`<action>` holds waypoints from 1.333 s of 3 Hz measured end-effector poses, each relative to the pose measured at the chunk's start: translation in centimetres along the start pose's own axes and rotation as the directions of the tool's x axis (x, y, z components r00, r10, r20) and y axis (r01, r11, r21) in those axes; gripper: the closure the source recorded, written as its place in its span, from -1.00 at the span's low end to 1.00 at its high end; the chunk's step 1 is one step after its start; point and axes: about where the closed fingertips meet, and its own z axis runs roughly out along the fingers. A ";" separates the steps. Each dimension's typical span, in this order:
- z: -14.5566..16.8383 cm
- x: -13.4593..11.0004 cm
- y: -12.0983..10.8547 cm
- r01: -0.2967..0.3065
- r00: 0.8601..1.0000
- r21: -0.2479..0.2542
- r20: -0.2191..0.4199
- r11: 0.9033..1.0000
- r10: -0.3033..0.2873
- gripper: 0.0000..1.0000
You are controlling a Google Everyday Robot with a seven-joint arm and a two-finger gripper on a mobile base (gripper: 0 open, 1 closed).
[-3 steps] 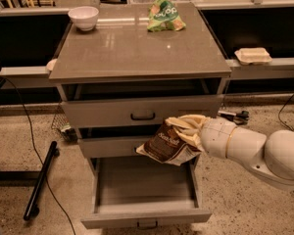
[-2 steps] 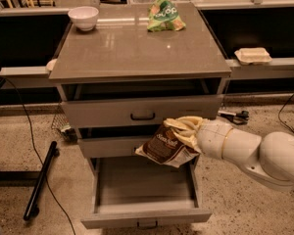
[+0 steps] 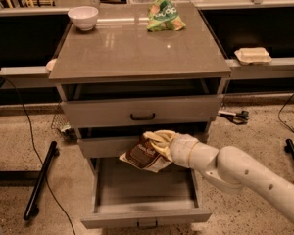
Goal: Place brown chip bag into bottom drawer
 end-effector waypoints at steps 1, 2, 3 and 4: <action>4.6 5.3 2.0 -0.109 0.993 0.000 0.039 0.994 0.109 1.00; 7.7 10.3 4.5 -0.217 0.975 -0.004 0.051 0.976 0.217 1.00; 10.1 15.1 7.3 -0.326 0.944 -0.007 0.052 0.945 0.326 1.00; 10.1 15.1 7.3 -0.326 0.944 -0.007 0.052 0.946 0.325 1.00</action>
Offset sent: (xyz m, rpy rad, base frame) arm 0.0298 0.0668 -0.2070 0.2664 0.2451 -0.0672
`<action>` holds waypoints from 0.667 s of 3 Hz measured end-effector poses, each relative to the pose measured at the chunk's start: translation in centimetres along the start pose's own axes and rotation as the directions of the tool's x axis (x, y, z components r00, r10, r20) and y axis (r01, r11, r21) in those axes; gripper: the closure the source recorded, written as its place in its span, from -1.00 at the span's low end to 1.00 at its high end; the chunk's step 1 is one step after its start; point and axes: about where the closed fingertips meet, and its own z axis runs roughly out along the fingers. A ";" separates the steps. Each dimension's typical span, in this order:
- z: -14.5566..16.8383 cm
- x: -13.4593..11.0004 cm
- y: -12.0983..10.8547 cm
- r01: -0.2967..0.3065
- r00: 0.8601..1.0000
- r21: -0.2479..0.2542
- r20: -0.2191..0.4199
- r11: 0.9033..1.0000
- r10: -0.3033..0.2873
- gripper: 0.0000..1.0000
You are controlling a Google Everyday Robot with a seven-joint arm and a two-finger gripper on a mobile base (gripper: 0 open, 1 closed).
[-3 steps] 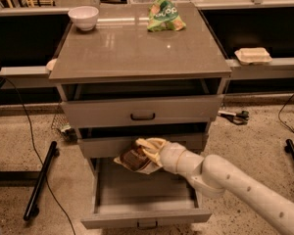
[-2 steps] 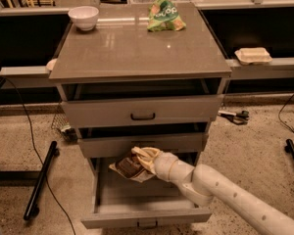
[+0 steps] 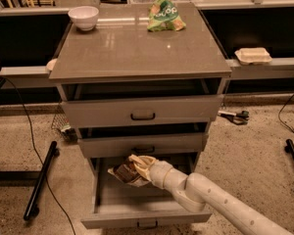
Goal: Place brown chip bag into bottom drawer
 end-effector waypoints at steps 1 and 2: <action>0.3 1.2 -0.3 0.018 0.999 0.014 -0.043 1.000 -0.017 1.00; 1.0 4.5 -1.2 0.016 0.997 0.020 -0.070 1.000 -0.014 1.00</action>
Offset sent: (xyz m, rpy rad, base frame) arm 0.0271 -0.0189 -0.0960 -0.0765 0.0586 -0.0409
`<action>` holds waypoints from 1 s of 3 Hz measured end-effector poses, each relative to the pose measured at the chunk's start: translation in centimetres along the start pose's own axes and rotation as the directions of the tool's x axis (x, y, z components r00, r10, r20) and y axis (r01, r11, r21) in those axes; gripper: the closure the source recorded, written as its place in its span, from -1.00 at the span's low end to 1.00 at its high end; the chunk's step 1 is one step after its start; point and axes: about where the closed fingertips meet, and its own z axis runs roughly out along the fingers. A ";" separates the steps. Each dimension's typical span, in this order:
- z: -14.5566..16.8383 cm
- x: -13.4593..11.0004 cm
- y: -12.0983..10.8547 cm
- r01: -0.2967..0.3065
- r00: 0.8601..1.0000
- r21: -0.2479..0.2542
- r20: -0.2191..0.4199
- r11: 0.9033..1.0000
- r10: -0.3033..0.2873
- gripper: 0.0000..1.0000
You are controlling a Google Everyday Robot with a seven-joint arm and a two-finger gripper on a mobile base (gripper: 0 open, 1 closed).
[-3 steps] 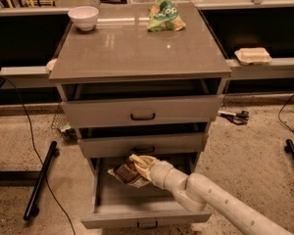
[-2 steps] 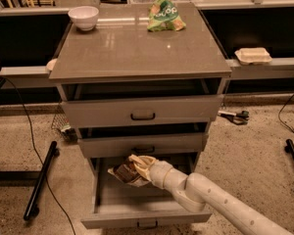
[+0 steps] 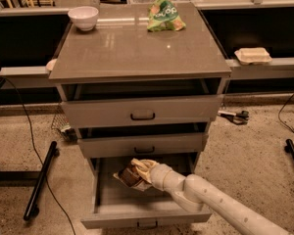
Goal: Place brown chip bag into bottom drawer
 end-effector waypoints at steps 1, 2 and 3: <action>0.6 3.3 -1.5 -0.046 0.999 0.017 0.019 0.999 0.046 1.00; 1.4 6.2 -2.7 -0.101 0.994 0.022 0.053 0.995 0.099 1.00; 1.9 8.4 -3.8 -0.164 0.985 0.028 0.065 0.986 0.162 0.68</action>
Offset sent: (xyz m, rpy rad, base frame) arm 0.0329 -0.0311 -0.0993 0.1685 0.0619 -0.0755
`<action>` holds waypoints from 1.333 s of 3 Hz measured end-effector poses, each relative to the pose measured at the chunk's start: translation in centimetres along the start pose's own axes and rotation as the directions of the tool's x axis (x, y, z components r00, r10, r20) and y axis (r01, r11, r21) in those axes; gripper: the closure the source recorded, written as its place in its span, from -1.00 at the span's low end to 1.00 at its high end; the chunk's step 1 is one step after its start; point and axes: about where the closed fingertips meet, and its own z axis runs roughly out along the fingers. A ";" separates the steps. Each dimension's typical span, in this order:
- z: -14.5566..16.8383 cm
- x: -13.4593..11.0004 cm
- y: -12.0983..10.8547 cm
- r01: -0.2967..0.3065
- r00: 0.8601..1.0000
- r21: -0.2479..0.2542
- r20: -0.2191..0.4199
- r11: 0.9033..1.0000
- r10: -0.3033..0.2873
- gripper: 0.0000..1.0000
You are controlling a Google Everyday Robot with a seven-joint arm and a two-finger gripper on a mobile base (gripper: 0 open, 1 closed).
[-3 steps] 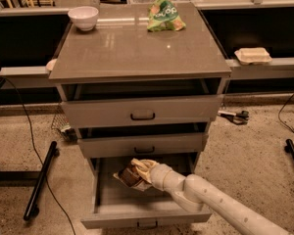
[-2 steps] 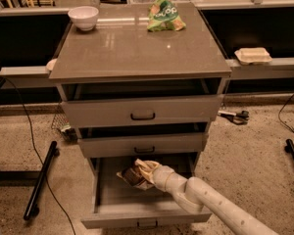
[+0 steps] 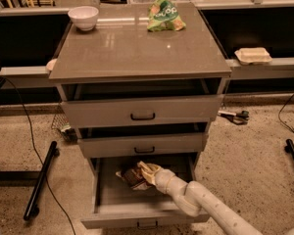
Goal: Place brown chip bag into bottom drawer
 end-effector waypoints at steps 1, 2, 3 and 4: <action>0.2 1.4 -0.9 -0.047 0.999 0.007 0.005 0.999 0.047 0.22; 0.1 2.0 -1.3 -0.070 0.998 0.009 0.009 0.998 0.070 -0.24; -0.1 2.2 -1.4 -0.076 0.997 0.008 0.012 0.997 0.075 -0.72; -1.0 1.4 -1.1 -0.069 0.997 0.006 0.028 0.998 0.069 -1.00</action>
Offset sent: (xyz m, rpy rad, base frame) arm 0.0074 -0.0163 -0.0312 0.0676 0.0641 -0.0344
